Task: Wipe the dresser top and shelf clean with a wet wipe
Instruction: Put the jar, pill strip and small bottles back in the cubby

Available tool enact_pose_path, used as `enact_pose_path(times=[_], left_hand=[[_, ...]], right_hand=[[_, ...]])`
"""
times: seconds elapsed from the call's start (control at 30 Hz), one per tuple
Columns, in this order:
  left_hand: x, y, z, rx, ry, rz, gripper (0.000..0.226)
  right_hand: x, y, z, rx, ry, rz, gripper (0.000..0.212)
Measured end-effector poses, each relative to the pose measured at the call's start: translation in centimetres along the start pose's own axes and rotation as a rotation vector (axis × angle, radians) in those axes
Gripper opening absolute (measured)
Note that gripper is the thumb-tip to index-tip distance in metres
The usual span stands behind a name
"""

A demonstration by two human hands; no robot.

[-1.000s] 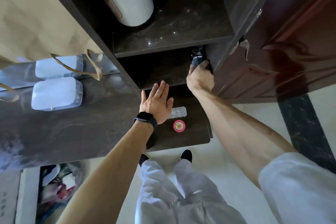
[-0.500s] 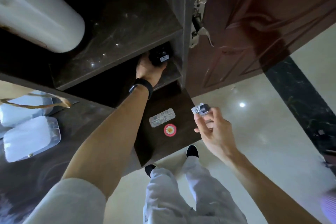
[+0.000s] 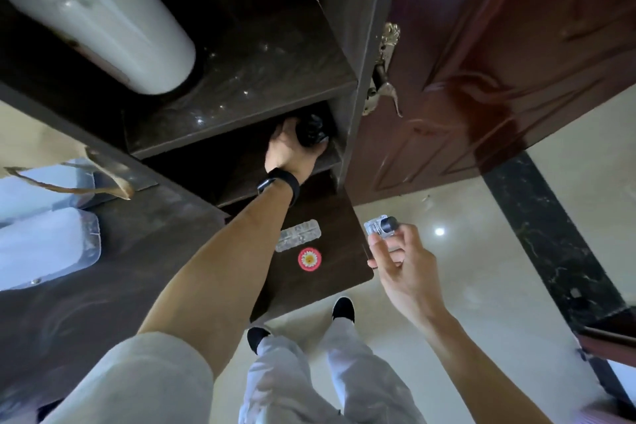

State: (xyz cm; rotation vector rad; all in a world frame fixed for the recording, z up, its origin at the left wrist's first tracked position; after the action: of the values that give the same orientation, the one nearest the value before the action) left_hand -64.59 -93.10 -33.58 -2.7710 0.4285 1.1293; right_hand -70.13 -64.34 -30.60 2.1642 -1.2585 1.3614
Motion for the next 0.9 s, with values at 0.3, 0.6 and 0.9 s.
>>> enact_pose_path(times=[0.3, 0.6, 0.9], left_hand=[[6.3, -13.0, -10.0, 0.068, -0.020, -0.049, 0.059], [23.1, -18.0, -21.3, -0.233, 0.008, -0.470, 0.054], [27.8, -7.7, -18.9, -0.034, -0.055, -0.354, 0.057]], right_hand=[[2.9, -1.7, 6.0, 0.276, -0.225, -0.136, 0.033], [4.8, -6.8, 20.7, 0.528, -0.437, -0.255, 0.028], [9.5, -5.6, 33.4, 0.264, -0.608, -0.162, 0.032]])
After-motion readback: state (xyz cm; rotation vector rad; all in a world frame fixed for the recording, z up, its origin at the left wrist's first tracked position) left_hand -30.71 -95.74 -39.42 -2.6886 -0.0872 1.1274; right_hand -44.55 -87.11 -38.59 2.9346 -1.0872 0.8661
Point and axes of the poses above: each hand's wrist, its own y-axis towards the middle knuckle, its own z-axis out of the palm, x = y × z, the point moved 6 cm from there along y, towards the middle knuckle, and after that the axes turned 9 degrees about -x, right-handed, at the moved point
